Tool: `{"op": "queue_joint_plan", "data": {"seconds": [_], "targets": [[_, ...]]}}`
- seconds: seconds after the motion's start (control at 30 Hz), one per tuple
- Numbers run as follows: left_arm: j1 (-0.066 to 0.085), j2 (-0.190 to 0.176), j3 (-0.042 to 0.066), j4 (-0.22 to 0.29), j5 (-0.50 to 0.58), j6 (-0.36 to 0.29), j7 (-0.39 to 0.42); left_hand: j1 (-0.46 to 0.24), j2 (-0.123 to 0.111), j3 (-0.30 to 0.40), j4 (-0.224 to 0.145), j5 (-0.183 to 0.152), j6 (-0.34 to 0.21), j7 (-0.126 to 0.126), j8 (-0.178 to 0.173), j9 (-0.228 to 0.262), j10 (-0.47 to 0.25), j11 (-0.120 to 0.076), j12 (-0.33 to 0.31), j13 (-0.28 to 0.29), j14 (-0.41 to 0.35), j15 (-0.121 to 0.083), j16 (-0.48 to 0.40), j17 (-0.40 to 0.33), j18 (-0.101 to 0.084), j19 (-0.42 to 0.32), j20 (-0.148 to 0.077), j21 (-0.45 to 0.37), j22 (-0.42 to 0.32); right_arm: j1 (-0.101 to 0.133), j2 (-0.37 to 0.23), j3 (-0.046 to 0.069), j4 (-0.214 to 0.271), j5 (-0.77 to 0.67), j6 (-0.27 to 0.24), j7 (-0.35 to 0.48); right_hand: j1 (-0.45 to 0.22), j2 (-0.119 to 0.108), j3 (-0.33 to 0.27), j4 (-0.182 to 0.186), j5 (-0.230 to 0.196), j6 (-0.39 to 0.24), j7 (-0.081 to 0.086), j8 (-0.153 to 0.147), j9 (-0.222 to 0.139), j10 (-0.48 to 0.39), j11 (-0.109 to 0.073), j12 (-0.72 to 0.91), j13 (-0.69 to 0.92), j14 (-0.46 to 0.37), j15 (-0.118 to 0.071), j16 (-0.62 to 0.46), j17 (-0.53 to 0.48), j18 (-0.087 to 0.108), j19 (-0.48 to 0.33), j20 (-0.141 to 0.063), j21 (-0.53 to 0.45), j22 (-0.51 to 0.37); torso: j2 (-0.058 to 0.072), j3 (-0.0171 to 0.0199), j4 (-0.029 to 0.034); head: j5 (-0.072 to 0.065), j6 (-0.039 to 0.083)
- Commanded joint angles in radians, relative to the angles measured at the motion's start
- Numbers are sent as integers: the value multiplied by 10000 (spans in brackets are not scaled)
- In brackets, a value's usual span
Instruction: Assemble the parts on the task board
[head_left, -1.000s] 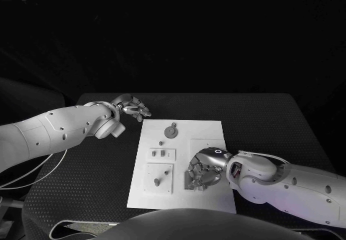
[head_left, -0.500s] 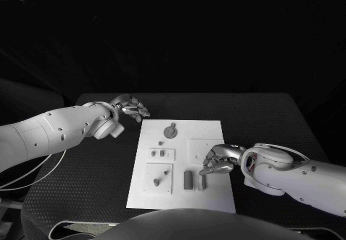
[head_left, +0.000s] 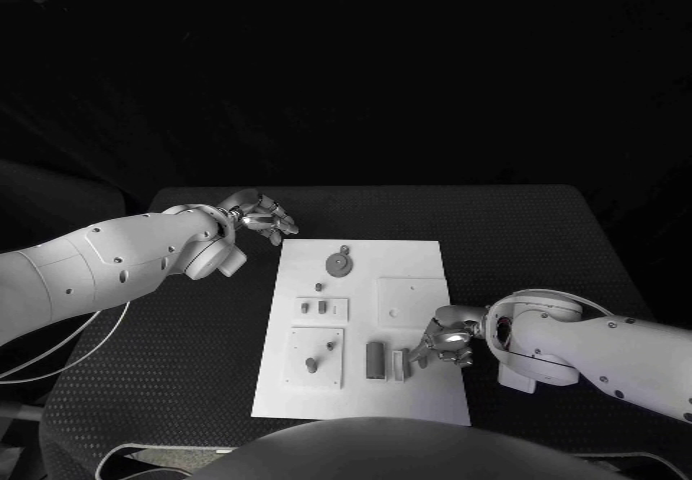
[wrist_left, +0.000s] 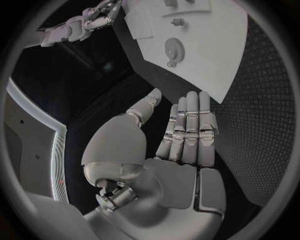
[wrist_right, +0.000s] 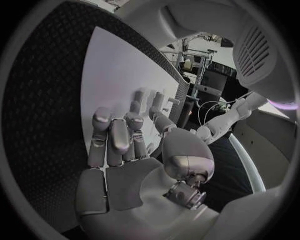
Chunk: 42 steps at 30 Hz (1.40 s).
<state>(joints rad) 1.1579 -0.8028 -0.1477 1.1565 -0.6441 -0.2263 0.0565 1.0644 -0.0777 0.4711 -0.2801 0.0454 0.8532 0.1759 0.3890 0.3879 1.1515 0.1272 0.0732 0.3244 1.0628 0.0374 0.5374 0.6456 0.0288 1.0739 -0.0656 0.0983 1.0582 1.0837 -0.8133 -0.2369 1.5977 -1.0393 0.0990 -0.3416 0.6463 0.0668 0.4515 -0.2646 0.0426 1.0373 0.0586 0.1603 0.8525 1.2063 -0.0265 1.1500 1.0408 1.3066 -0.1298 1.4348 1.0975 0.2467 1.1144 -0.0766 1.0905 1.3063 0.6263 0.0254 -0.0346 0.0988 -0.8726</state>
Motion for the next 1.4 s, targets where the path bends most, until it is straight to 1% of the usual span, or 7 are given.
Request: {"op": "queue_joint_plan", "data": {"seconds": [0.03, 0.17, 0.4, 0.93, 1.1, 1.27, 1.4], "targets": [[9, 25, 2, 18, -43, 128, 35, -104, -27, 24, 50, 46, -84, -3, -21, 2, -84, -10, -17, -15, 58, 40, -58, 16, 102, -9, 82, -33, 15, 0, 139, 2, -80, 908, 192, -896, -201, -97, -71, -10, 58, -38, 286, -47, -51, 22, 29, -42, 5, -41, 32, -58, 13, 151, -66, 25, -2, 12, 1, -7, 2, -30, 0], [9, 42, 2, 15, -43, 134, 40, -104, -26, 26, 49, 46, -83, -4, -20, 2, -84, -11, -17, -15, 59, 40, -61, 21, 103, -9, 82, -33, 16, 0, 428, -4, -260, 814, 74, -1092, -521, -423, -126, -6, 58, -115, 306, -105, -145, -25, 45, -55, 32, -72, 42, -68, -1, 151, -78, 1, -25, 5, 3, 2, 18, -48, 0], [9, 40, 1, 10, -43, 135, 46, -106, -24, 27, 49, 46, -81, -4, -19, 3, -83, -12, -16, -14, 60, 40, -66, 27, 103, -8, 81, -34, 18, -2, 672, -11, -378, 293, -118, -1215, -677, -518, -41, -1, 58, -125, 311, -110, -198, -59, 50, -57, 62, -90, 45, -71, 0, 151, -76, -32, -42, -3, 6, 0, 17, -36, 0], [9, 36, 0, 20, -43, 149, 42, -110, -22, 31, 48, 46, -80, -6, -18, 4, -82, -13, -15, -14, 65, 39, -77, 43, 104, -8, 81, -36, 23, -4, 974, -18, -318, -1345, 151, -1414, -755, -585, 54, -31, 59, -139, 315, -108, -233, -88, 53, -63, 85, -107, 48, -77, -4, 151, -73, -56, -52, -6, 2, 1, 11, -16, 0], [9, 18, 0, 39, -46, 157, 41, -117, -17, 32, 52, 45, -80, -6, -17, 4, -81, -13, -14, -14, 66, 39, -82, 50, 103, -7, 82, -37, 25, -4, 1150, -26, -440, -1504, 273, -1726, -840, -555, 99, 2, 59, -134, 315, -97, -246, -91, 53, -62, 97, -99, 48, -71, 13, 151, -62, -62, -53, -7, 1, 2, 9, -10, 0], [9, 14, -1, 38, -48, 151, 43, -122, -18, 31, 53, 45, -80, -6, -17, 4, -82, -12, -15, -14, 66, 40, -87, 54, 102, -9, 83, -39, 26, -22, 1232, -50, -493, -1517, 371, -1781, -844, -544, 122, -9, 59, -133, 314, -93, -250, -91, 52, -61, 102, -88, 48, -63, 32, 151, -60, -66, -50, -6, 7, -1, 25, -33, 0], [9, 20, -1, 62, -56, 167, 42, -122, -17, 33, 52, 46, -80, -6, -17, 4, -82, -13, -15, -14, 66, 40, -90, 58, 103, -9, 82, -40, 28, -54, 1294, -61, -493, -1514, 419, -1824, -832, -510, 170, -50, 59, -120, 310, -78, -254, -86, 49, -56, 111, -83, 47, -55, 41, 151, -54, -73, -43, -1, 4, -5, 14, -25, 0]]}}
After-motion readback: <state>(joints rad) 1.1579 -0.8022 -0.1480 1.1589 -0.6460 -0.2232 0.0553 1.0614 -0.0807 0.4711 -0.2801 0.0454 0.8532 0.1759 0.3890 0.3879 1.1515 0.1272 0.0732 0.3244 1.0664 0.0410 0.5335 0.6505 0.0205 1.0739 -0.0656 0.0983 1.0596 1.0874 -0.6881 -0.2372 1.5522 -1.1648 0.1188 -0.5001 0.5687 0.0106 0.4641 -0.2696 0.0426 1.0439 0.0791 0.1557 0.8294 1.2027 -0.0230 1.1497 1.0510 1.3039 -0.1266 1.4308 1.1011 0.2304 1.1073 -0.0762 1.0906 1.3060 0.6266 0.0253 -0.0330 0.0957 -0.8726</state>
